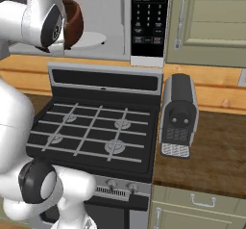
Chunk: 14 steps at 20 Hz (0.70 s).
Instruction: Open the microwave, place the bowl with waffle inside the microwave, then close the microwave door and turn it on.
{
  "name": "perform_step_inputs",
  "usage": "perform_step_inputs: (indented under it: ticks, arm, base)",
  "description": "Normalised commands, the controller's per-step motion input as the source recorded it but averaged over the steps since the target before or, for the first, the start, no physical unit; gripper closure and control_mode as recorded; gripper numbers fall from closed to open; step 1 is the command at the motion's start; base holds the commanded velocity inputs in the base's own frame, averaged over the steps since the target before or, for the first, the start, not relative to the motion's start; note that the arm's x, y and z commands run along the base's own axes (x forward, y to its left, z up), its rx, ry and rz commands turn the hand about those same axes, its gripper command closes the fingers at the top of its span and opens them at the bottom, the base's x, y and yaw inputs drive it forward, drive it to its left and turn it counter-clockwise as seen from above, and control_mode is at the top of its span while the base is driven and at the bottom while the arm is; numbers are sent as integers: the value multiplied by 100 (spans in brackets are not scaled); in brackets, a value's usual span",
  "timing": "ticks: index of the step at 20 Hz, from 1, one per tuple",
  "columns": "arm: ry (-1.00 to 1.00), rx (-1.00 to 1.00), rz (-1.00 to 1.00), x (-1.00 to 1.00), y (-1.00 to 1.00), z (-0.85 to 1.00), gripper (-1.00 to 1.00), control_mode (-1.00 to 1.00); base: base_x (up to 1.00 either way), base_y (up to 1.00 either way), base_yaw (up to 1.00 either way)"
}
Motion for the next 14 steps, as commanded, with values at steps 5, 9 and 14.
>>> perform_step_inputs:
  ticks: [5, 9, 14]
  arm:
    - [-4, 6, -15, 73, 6, -36, 100, -100]
    - [-12, 16, -1, 70, 3, -17, 100, -100]
    - [-23, 26, -2, 61, 12, 0, 100, -100]
  base:
    - [0, 0, 0]
    - [0, 0, 0]
    - [0, 0, 0]
